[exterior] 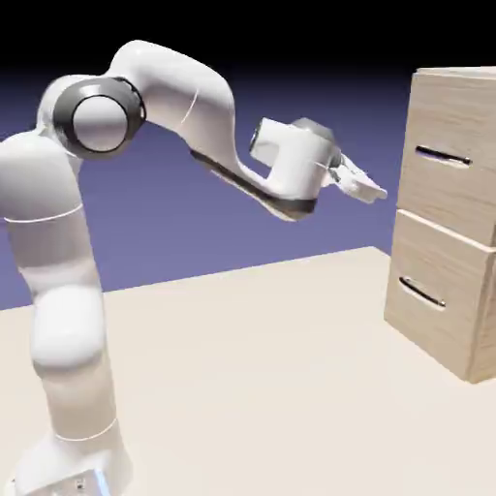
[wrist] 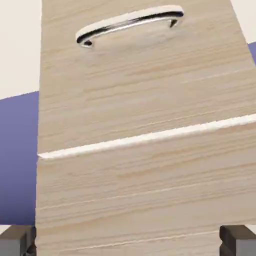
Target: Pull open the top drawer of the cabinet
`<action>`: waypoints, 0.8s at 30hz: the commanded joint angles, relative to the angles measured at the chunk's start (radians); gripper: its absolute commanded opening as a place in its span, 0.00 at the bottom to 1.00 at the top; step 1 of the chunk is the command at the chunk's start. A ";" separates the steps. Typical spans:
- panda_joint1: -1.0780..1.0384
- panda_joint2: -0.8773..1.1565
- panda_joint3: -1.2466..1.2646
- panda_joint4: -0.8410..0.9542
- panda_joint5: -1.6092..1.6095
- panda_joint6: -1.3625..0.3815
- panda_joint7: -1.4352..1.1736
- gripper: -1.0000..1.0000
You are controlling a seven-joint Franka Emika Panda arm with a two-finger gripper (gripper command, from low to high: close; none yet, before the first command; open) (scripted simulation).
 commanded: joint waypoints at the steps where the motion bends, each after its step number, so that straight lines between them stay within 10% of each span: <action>1: -0.003 0.014 0.005 0.020 -0.044 -0.003 -0.033 0.50; 24: -0.061 0.321 0.110 0.465 -0.923 -0.063 -0.734 0.50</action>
